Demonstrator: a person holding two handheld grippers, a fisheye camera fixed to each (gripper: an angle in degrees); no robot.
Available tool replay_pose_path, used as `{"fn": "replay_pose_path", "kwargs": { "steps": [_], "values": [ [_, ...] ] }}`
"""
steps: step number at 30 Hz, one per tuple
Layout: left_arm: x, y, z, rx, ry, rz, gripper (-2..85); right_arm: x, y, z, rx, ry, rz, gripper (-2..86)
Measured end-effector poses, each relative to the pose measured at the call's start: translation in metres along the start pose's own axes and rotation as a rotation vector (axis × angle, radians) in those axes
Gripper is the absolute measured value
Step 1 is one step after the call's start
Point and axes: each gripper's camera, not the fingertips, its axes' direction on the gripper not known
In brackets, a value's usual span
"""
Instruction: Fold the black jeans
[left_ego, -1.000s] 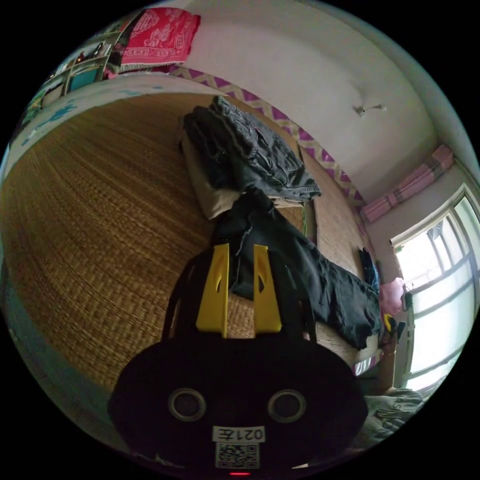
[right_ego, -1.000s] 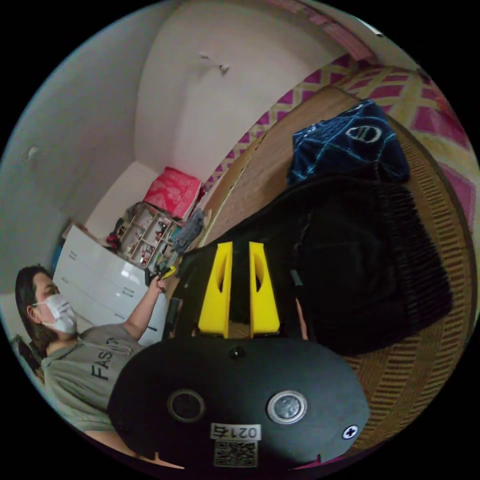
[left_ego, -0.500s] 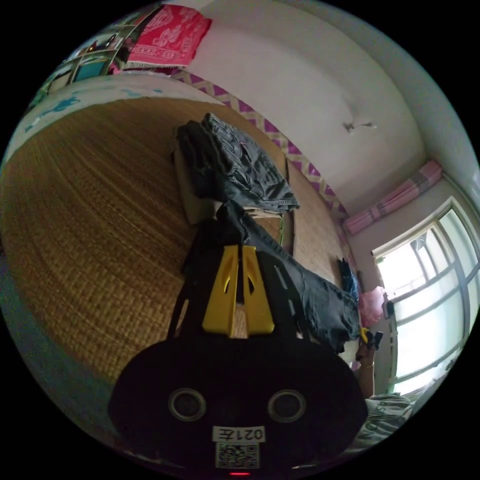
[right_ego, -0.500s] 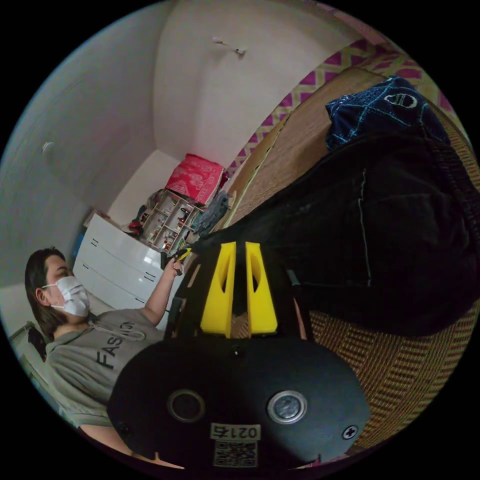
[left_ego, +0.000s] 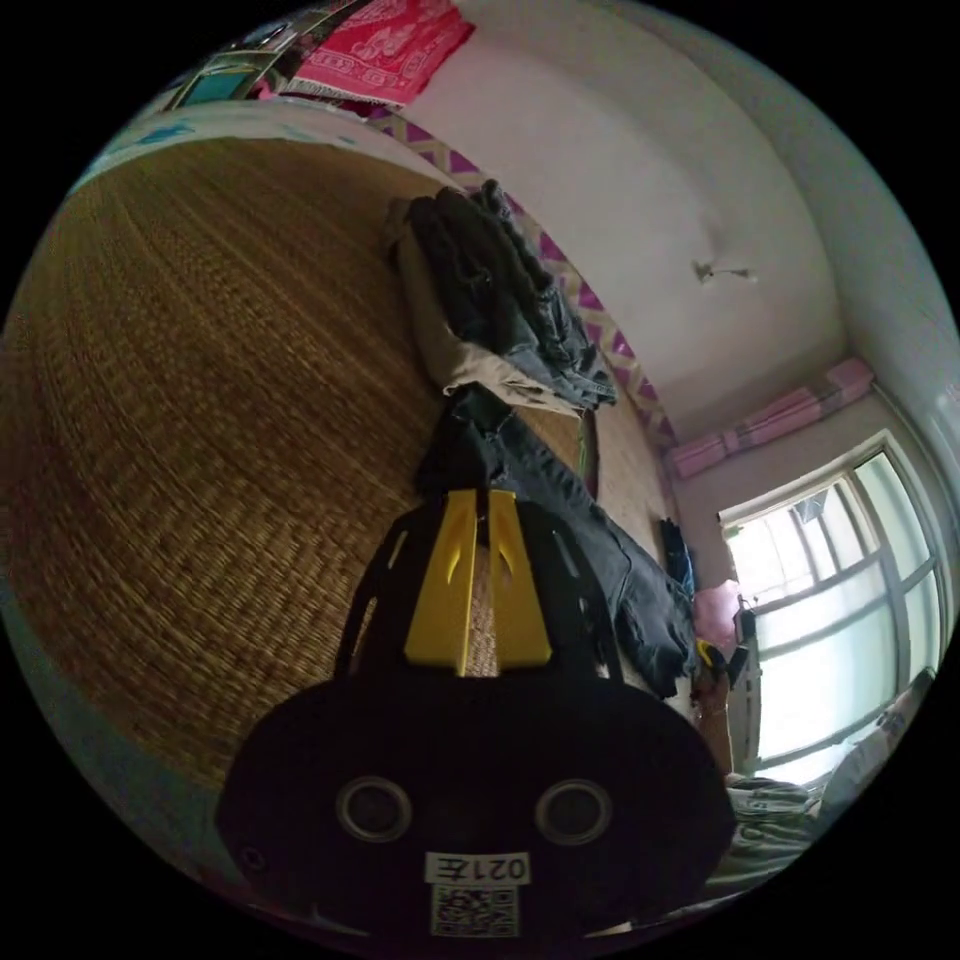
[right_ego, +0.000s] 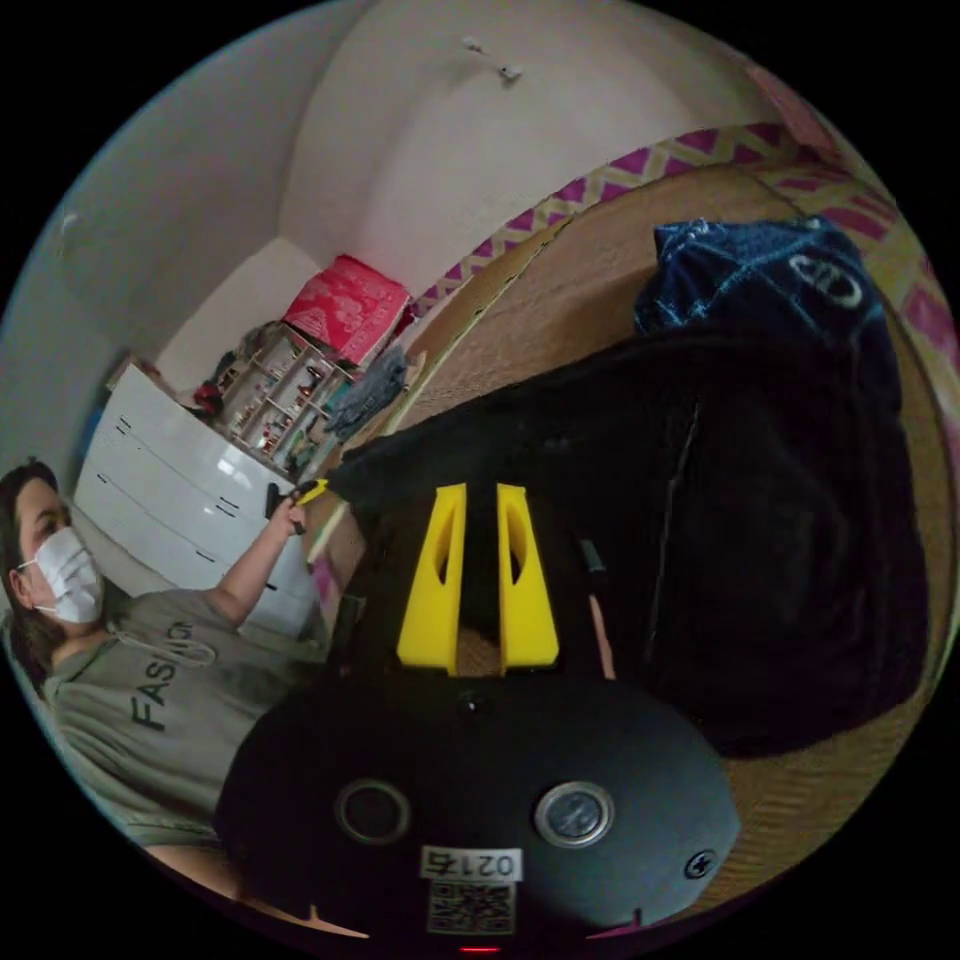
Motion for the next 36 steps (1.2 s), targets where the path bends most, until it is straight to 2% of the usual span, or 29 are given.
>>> {"fn": "replay_pose_path", "kwargs": {
  "steps": [3, 4, 8, 10, 12, 13, 17, 20, 24, 27, 29, 31, 34, 36],
  "values": [
    [0.033, 0.02, -0.007, 0.081, 0.017, 0.148, -0.1, -0.015, -0.042, 0.017, -0.034, 0.185, -0.141, 7.4],
    [0.056, 0.029, -0.003, 0.089, 0.001, 0.259, 0.3, -0.021, -0.058, 0.027, -0.059, 0.274, -0.212, 7.6],
    [0.137, 0.068, 0.046, 0.035, -0.162, 0.64, 6.1, -0.045, -0.102, 0.08, -0.247, 0.598, -0.508, 8.2],
    [0.157, 0.084, 0.078, -0.003, -0.203, 0.743, 7.3, -0.051, -0.111, 0.103, -0.344, 0.648, -0.607, 8.3],
    [0.169, 0.096, 0.109, -0.034, -0.214, 0.811, 7.8, -0.053, -0.121, 0.122, -0.43, 0.644, -0.621, 7.7],
    [0.171, 0.102, 0.128, -0.065, -0.199, 0.836, 8.0, -0.057, -0.126, 0.129, -0.461, 0.627, -0.622, 4.5],
    [0.164, 0.117, 0.186, -0.142, -0.21, 0.881, 8.2, -0.086, -0.148, 0.117, -0.438, 0.608, -0.65, -0.5],
    [0.145, 0.12, 0.219, -0.21, -0.237, 0.839, 8.0, -0.102, -0.163, 0.112, -0.358, 0.622, -0.629, -0.8],
    [0.125, 0.117, 0.245, -0.268, -0.379, 0.759, 5.6, -0.087, -0.163, 0.165, -0.495, 0.716, -0.557, -0.6],
    [0.113, 0.124, 0.25, -0.251, -0.42, 0.788, 6.1, -0.092, -0.158, 0.171, -0.439, 0.743, -0.508, 0.7],
    [0.104, 0.13, 0.251, -0.232, -0.471, 0.833, 7.3, -0.11, -0.156, 0.144, -0.32, 0.688, -0.443, 3.4],
    [0.095, 0.13, 0.252, -0.234, -0.462, 0.836, 7.7, -0.14, -0.142, 0.127, -0.242, 0.589, -0.481, 4.7],
    [0.079, 0.129, 0.254, -0.248, -0.438, 0.825, 7.9, -0.203, -0.095, 0.123, -0.261, 0.317, -0.639, 2.9],
    [0.069, 0.127, 0.253, -0.255, -0.427, 0.817, 7.9, -0.237, -0.055, 0.142, -0.35, 0.25, -0.732, 1.1]
  ]
}}
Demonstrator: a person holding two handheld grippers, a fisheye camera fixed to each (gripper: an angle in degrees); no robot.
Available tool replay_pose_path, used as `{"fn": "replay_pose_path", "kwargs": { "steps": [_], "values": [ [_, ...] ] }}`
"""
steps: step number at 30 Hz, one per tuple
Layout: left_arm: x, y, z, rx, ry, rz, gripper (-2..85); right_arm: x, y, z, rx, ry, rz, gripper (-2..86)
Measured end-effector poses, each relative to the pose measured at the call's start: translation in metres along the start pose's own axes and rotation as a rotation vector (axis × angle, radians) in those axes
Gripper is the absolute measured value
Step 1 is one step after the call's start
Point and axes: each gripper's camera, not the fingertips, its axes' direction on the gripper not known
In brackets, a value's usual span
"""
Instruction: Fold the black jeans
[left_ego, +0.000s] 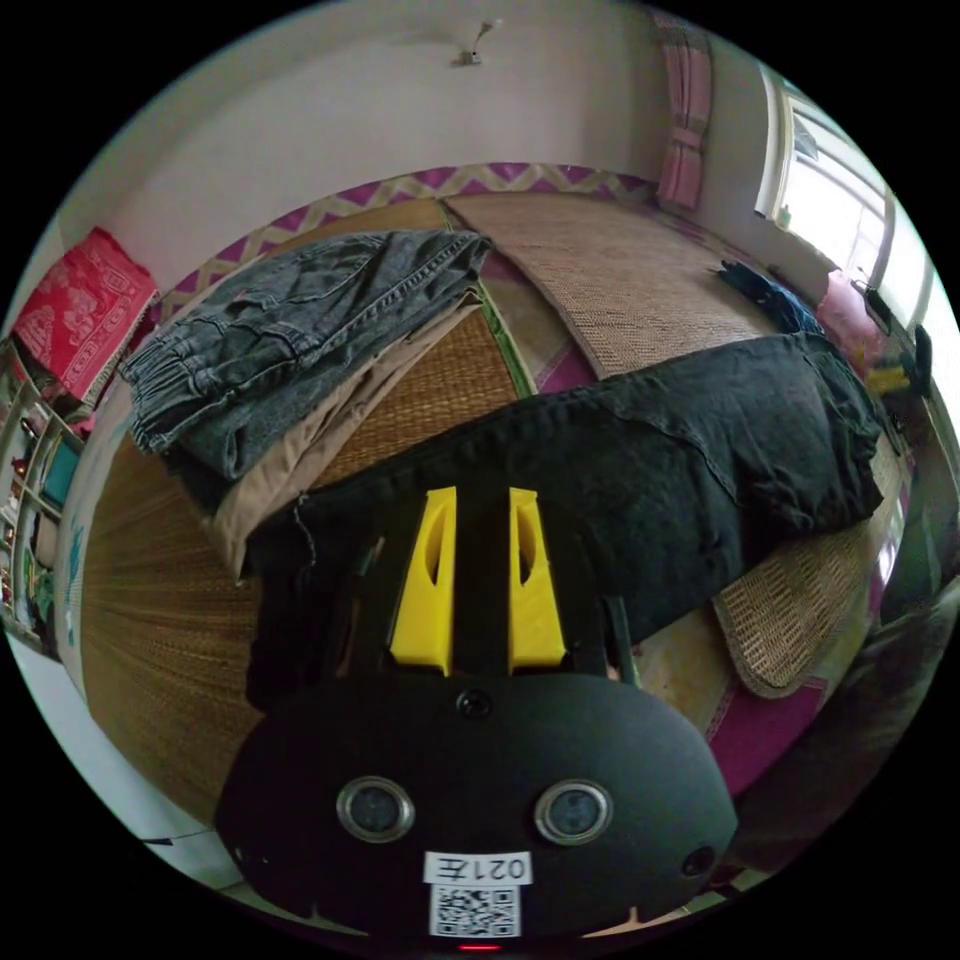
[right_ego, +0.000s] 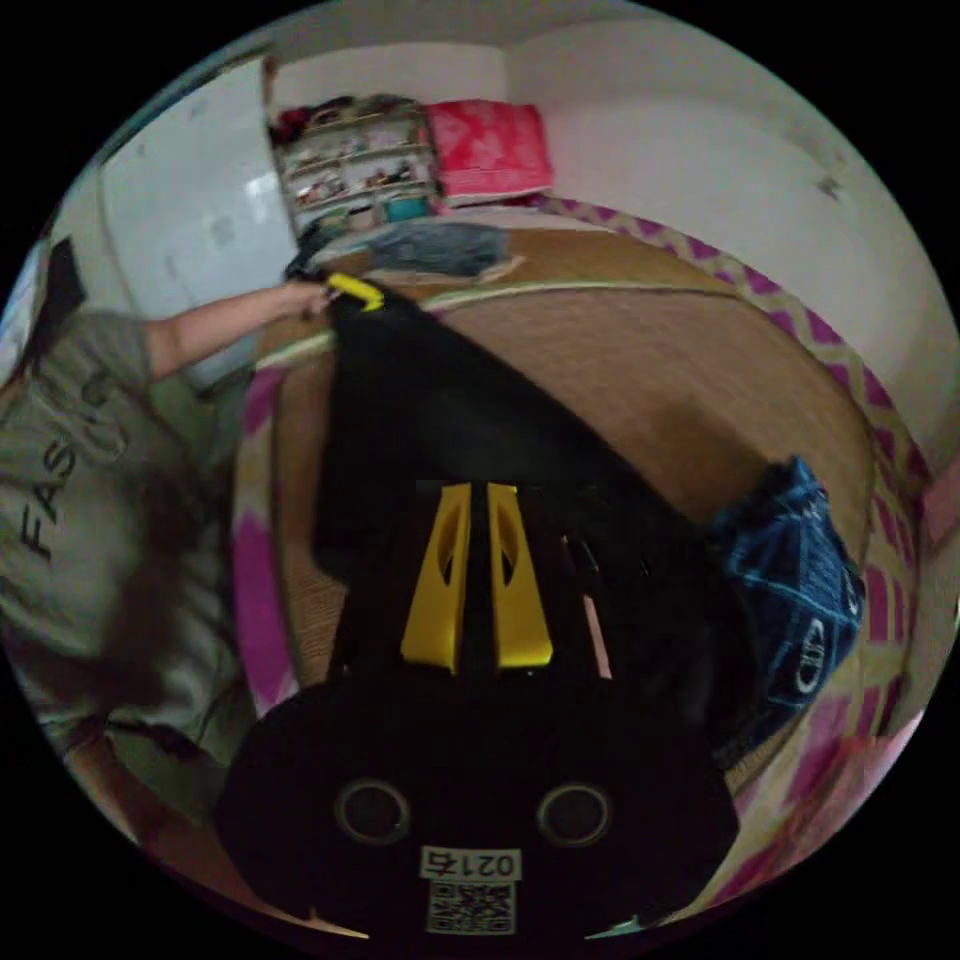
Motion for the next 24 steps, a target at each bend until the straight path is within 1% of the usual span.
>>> {"fn": "replay_pose_path", "kwargs": {
  "steps": [1, 2, 3, 4, 5, 6, 7, 8, 9, 10, 11, 12, 14, 15, 17, 18, 20, 24],
  "values": [
    [-0.004, 0.004, 0.002, 0.0, 0.003, 0.0, 7.8, -0.033, 0.003, 0.018, -0.077, -0.01, -0.063, 0.0],
    [-0.007, 0.007, 0.004, -0.001, -0.003, 0.003, 7.5, -0.056, 0.009, 0.042, -0.198, 0.052, -0.09, -0.4],
    [-0.009, 0.009, 0.004, -0.001, -0.011, 0.007, 7.2, -0.064, 0.014, 0.057, -0.277, 0.126, -0.085, -0.6],
    [-0.01, 0.013, 0.006, -0.001, -0.043, 0.025, 6.5, -0.08, 0.029, 0.069, -0.285, 0.259, -0.109, -0.7],
    [-0.01, 0.017, 0.006, 0.0, -0.087, 0.047, 5.4, -0.086, 0.043, 0.068, -0.252, 0.351, -0.054, -0.7],
    [-0.011, 0.019, 0.007, -0.004, -0.118, 0.055, 4.8, -0.09, 0.047, 0.064, -0.191, 0.361, -0.038, -0.7],
    [-0.014, 0.024, 0.007, -0.017, -0.188, 0.047, 1.9, -0.091, 0.056, 0.06, -0.147, 0.368, 0.023, -0.7],
    [-0.021, 0.03, 0.006, -0.063, -0.351, -0.009, 0.2, -0.088, 0.06, 0.056, -0.127, 0.348, 0.089, -0.7],
    [-0.026, 0.034, 0.004, -0.075, -0.433, -0.037, -0.1, -0.086, 0.06, 0.054, -0.129, 0.336, 0.11, -0.7],
    [-0.038, 0.046, -0.009, -0.038, -0.52, -0.09, -0.5, -0.082, 0.06, 0.05, -0.135, 0.309, 0.144, -0.6],
    [-0.052, 0.062, -0.03, 0.035, -0.515, -0.157, -0.7, -0.078, 0.061, 0.047, -0.138, 0.28, 0.177, -0.6],
    [-0.06, 0.07, -0.04, 0.064, -0.5, -0.194, -0.7, -0.076, 0.063, 0.045, -0.139, 0.269, 0.188, -0.6],
    [-0.092, 0.107, -0.074, 0.136, -0.383, -0.338, -0.7, -0.073, 0.069, 0.039, -0.131, 0.245, 0.206, -0.5],
    [-0.099, 0.116, -0.08, 0.144, -0.337, -0.365, -0.7, -0.072, 0.071, 0.037, -0.127, 0.243, 0.209, -0.5],
    [-0.129, 0.156, -0.093, 0.164, -0.146, -0.504, -0.2, -0.07, 0.079, 0.031, -0.112, 0.225, 0.238, -0.5],
    [-0.136, 0.166, -0.094, 0.166, -0.093, -0.54, 0.0, -0.069, 0.081, 0.03, -0.112, 0.222, 0.244, -0.5],
    [-0.162, 0.205, -0.092, 0.18, 0.064, -0.682, 1.6, -0.066, 0.087, 0.024, -0.108, 0.206, 0.28, -0.5],
    [-0.186, 0.245, -0.081, 0.203, 0.228, -0.815, 4.1, -0.064, 0.098, 0.016, -0.102, 0.199, 0.321, -0.5]
  ]
}}
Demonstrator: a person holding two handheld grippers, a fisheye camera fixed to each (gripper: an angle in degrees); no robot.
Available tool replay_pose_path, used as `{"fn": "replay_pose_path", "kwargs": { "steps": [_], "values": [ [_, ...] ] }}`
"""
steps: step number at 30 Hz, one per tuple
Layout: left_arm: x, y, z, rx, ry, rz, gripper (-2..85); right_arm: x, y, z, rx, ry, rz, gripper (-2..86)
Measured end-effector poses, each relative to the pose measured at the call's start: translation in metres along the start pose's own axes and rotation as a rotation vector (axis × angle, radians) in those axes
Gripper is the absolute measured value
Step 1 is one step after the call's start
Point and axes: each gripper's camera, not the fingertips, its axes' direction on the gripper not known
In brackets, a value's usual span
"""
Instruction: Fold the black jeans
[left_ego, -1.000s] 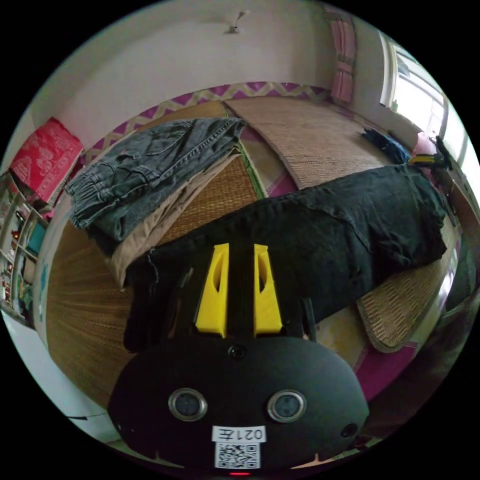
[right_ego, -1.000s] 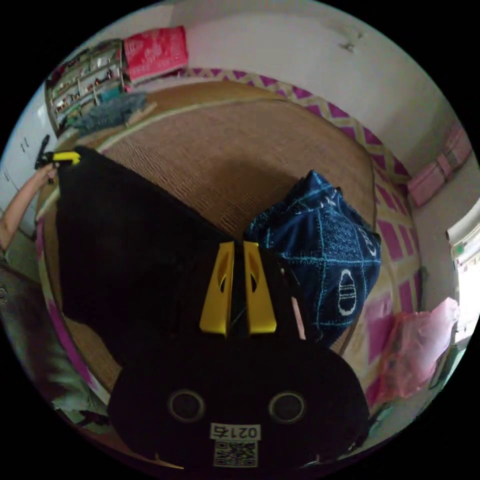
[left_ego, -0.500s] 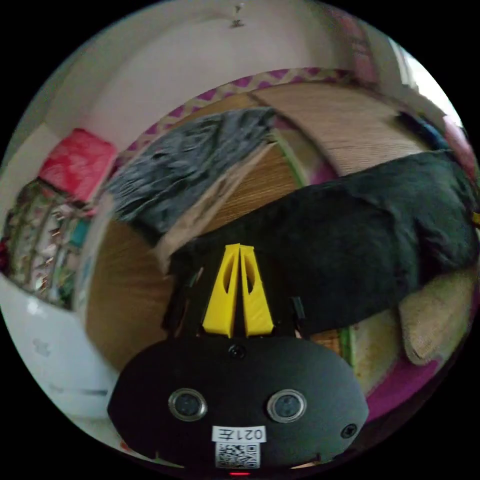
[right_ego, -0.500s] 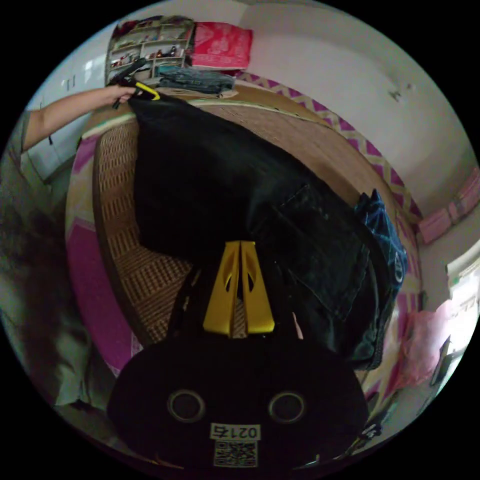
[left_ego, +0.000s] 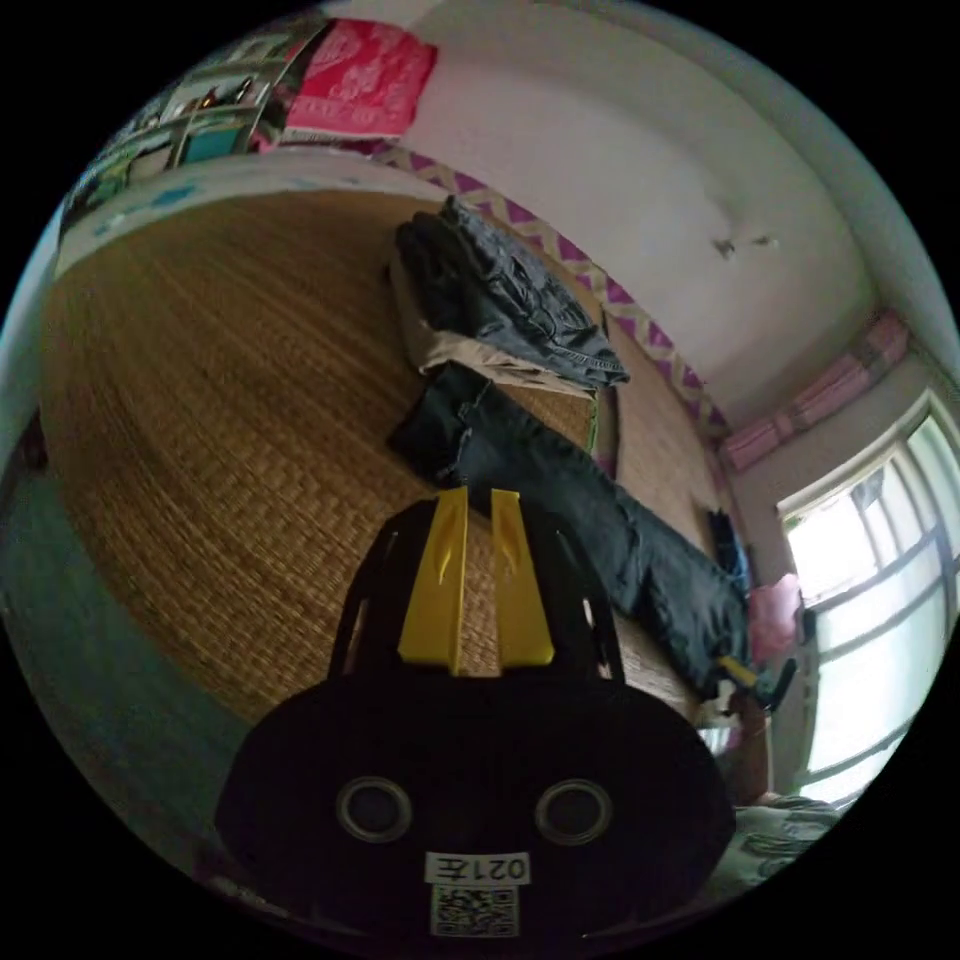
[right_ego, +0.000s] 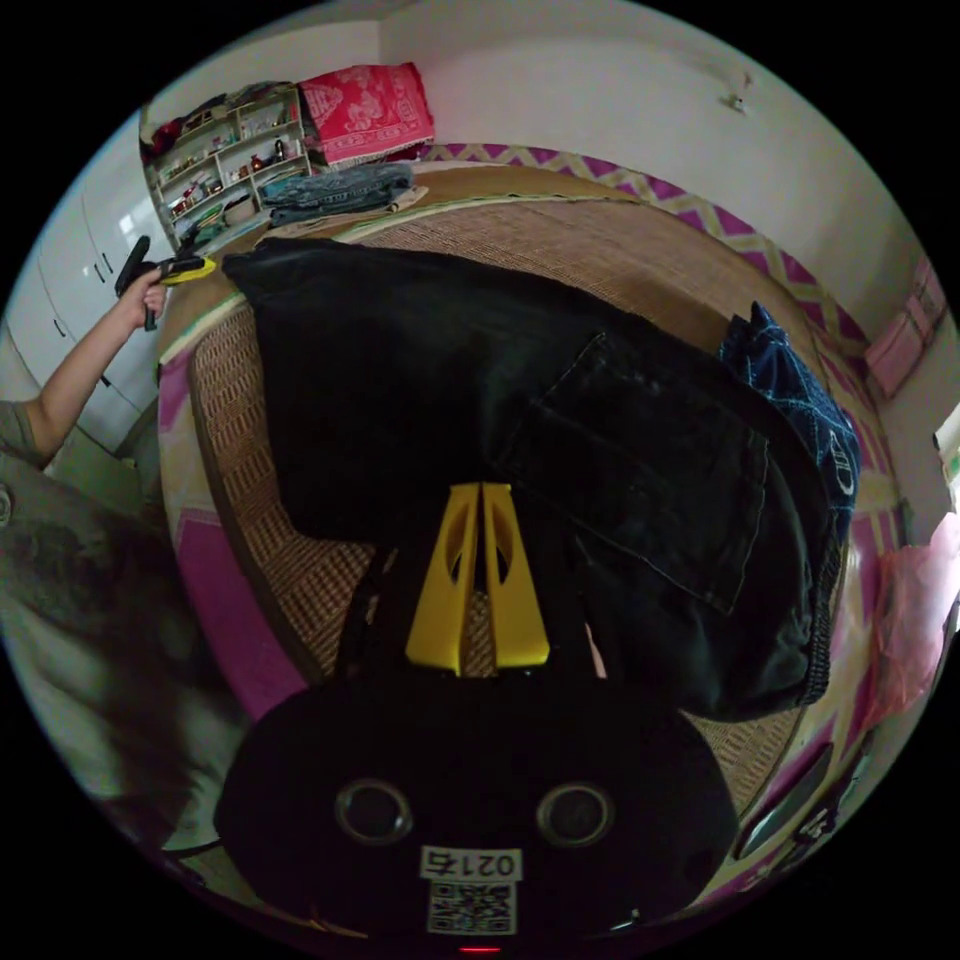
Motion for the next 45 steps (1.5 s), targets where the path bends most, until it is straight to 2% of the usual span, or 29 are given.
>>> {"fn": "replay_pose_path", "kwargs": {
  "steps": [6, 9, 15, 18, 22, 24, 29, 30, 33, 35, 37, 41, 45],
  "values": [
    [-0.052, 0.01, 0.023, -0.03, 0.094, -0.179, 9.7, 0.0, 0.016, -0.009, -0.016, 0.062, 0.029, -0.5],
    [-0.072, 0.018, 0.028, 0.028, 0.122, -0.255, 10.1, -0.002, 0.025, -0.013, -0.021, 0.107, 0.047, -0.5],
    [-0.099, 0.039, 0.051, 0.101, 0.159, -0.365, 4.3, 0.01, 0.046, -0.023, -0.017, 0.119, 0.087, -0.5],
    [-0.109, 0.064, 0.061, 0.155, 0.259, -0.387, 0.4, 0.026, 0.062, -0.03, 0.009, 0.065, 0.112, -0.6],
    [-0.072, 0.096, 0.043, 0.245, 0.384, -0.22, -0.6, 0.052, 0.08, -0.039, 0.021, -0.026, 0.164, -0.6],
    [-0.029, 0.112, 0.028, 0.276, 0.361, -0.075, -0.7, 0.065, 0.091, -0.045, 0.039, -0.082, 0.18, -0.6],
    [0.175, 0.215, 0.016, 0.334, 0.195, 0.476, -0.9, 0.1, 0.152, -0.111, 0.29, -0.18, 0.323, -0.6],
    [0.199, 0.231, 0.023, 0.331, 0.184, 0.53, -0.9, 0.103, 0.161, -0.119, 0.311, -0.185, 0.336, -0.6],
    [0.305, 0.318, 0.08, 0.286, 0.151, 0.745, -0.9, 0.109, 0.203, -0.151, 0.391, -0.195, 0.374, -0.5],
    [0.371, 0.393, 0.156, 0.196, 0.149, 0.862, -0.9, 0.109, 0.234, -0.167, 0.411, -0.181, 0.392, -0.6],
    [0.405, 0.447, 0.226, 0.086, 0.125, 0.918, -0.9, 0.107, 0.256, -0.173, 0.411, -0.158, 0.411, -0.6],
    [0.423, 0.562, 0.389, -0.217, -0.063, 1.015, -0.7, 0.105, 0.302, -0.178, 0.406, -0.141, 0.463, -0.5],
    [0.442, 0.596, 0.365, -0.053, -0.064, 1.042, -0.1, 0.111, 0.328, -0.176, 0.393, -0.175, 0.488, -0.5]
  ]
}}
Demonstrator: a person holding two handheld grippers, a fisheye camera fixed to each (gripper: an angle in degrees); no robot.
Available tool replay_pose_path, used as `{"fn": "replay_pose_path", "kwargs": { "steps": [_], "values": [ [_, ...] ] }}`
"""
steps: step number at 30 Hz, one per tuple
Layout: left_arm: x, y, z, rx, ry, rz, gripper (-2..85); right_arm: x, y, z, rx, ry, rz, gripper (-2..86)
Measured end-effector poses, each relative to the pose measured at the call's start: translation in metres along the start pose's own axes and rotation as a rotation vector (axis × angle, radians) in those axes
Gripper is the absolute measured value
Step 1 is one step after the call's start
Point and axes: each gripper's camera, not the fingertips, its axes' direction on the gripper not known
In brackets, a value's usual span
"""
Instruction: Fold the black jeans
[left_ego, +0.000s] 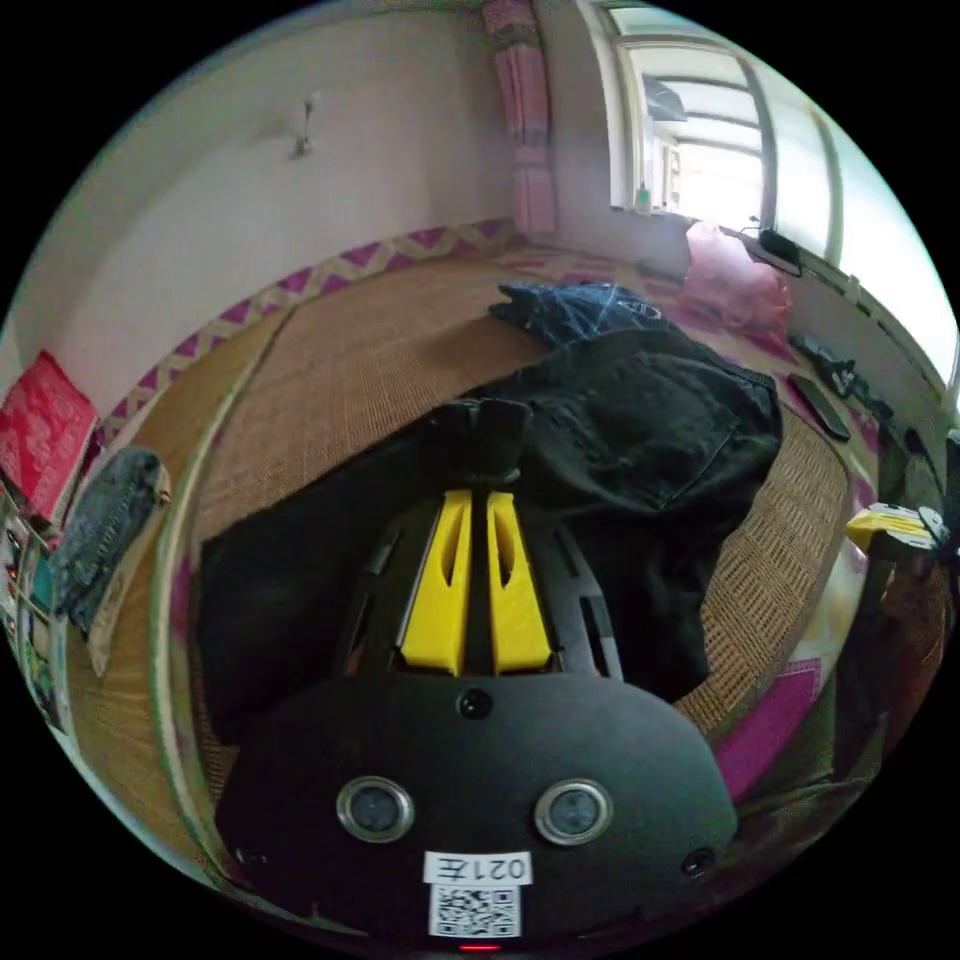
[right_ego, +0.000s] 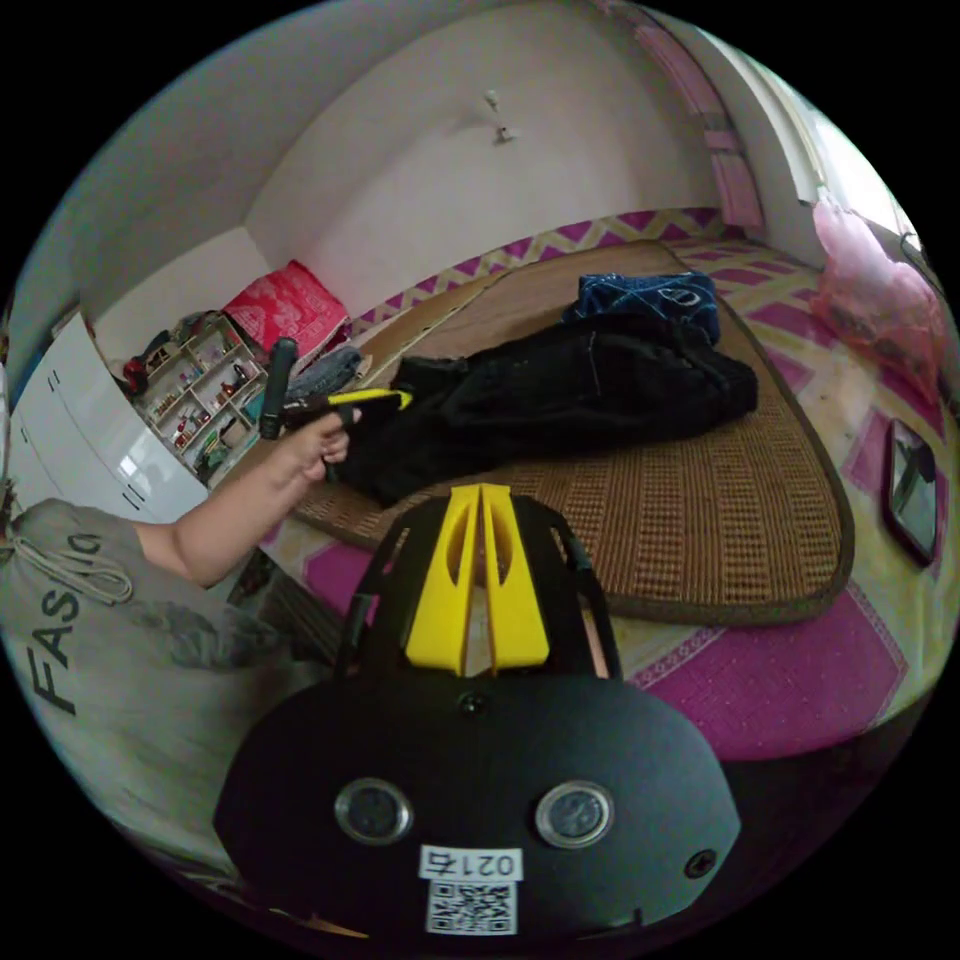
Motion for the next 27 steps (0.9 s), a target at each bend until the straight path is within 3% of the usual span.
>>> {"fn": "replay_pose_path", "kwargs": {
  "steps": [3, 5, 10, 15, 25, 27],
  "values": [
    [0.027, 0.007, 0.01, -0.052, 0.049, 0.068, 3.4, 0.014, 0.004, -0.007, 0.011, -0.015, 0.024, -0.2],
    [0.045, 0.022, 0.048, -0.216, 0.134, 0.102, 6.6, 0.028, 0.0, -0.01, 0.026, -0.006, 0.07, 0.4],
    [0.047, 0.04, 0.023, -0.09, 0.307, 0.047, 6.8, 0.082, -0.01, -0.016, 0.136, -0.039, 0.363, 8.4],
    [0.045, 0.069, -0.016, 0.035, 0.285, 0.041, 5.1, 0.128, -0.027, -0.003, 0.194, -0.039, 0.597, 13.7],
    [-0.019, 0.142, -0.049, -0.006, 0.304, -0.121, -0.4, 0.141, -0.052, 0.051, 0.362, -0.215, 0.942, 6.1],
    [-0.035, 0.154, -0.057, -0.014, 0.286, -0.146, -0.7, 0.109, -0.076, 0.038, 0.391, -0.163, 0.849, 4.6]
  ]
}}
